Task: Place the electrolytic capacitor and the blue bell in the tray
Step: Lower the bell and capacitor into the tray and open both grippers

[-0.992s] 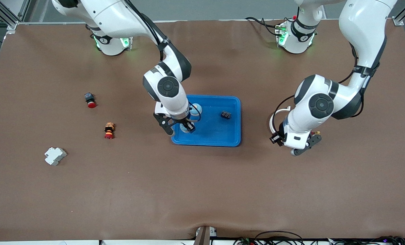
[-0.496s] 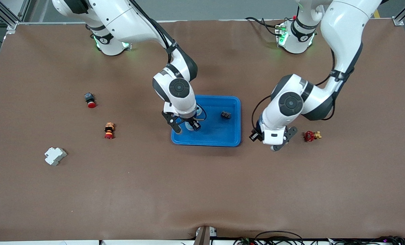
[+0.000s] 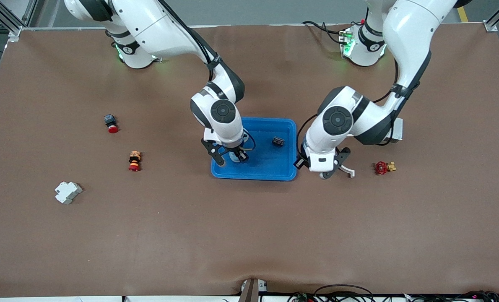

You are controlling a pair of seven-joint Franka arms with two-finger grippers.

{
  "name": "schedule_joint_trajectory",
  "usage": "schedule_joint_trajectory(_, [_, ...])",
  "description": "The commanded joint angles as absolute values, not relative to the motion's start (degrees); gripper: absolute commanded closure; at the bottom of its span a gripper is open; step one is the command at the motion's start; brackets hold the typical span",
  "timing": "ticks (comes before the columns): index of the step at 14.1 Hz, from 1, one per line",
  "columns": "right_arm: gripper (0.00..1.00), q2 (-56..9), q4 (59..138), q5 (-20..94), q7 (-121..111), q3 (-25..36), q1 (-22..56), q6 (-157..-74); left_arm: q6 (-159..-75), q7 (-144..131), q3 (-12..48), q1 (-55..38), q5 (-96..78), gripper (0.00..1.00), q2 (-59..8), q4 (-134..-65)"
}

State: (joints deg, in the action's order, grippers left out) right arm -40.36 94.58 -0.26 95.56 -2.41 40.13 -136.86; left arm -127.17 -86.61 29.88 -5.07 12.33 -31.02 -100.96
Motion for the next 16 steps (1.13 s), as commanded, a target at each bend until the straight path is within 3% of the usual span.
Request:
schedule_joint_trajectory(1, [1.0,-42.36,91.76,-1.32,97.73,-1.76,40.96,-136.93,-125.95,-90.16,29.88,-7.29,12.3,1.0,-33.92,-96.69])
schedule_joint_trajectory(10, [1.0,-43.33,91.32,-2.64,98.88,-1.76,40.87,-137.55,-126.47,-92.64,29.36,-9.93,12.3,1.0,-38.4,-92.9])
schedule_joint_trajectory(11, [0.42,-43.33,91.32,-2.72,98.88,-1.76,40.87,-137.55,-126.47,-92.64,29.36,-9.93,12.3,1.0,-39.28,-92.03])
schedule_joint_trajectory(12, [0.0,-43.24,91.32,-2.9,98.88,-1.67,40.87,-137.55,-126.47,-92.72,29.36,-10.28,12.3,1.0,-40.07,-91.33])
schedule_joint_trajectory(16, [0.0,-43.24,91.32,-3.43,98.88,-1.76,40.87,-137.29,-126.47,-94.13,26.03,-13.7,12.22,1.0,-40.69,-90.62])
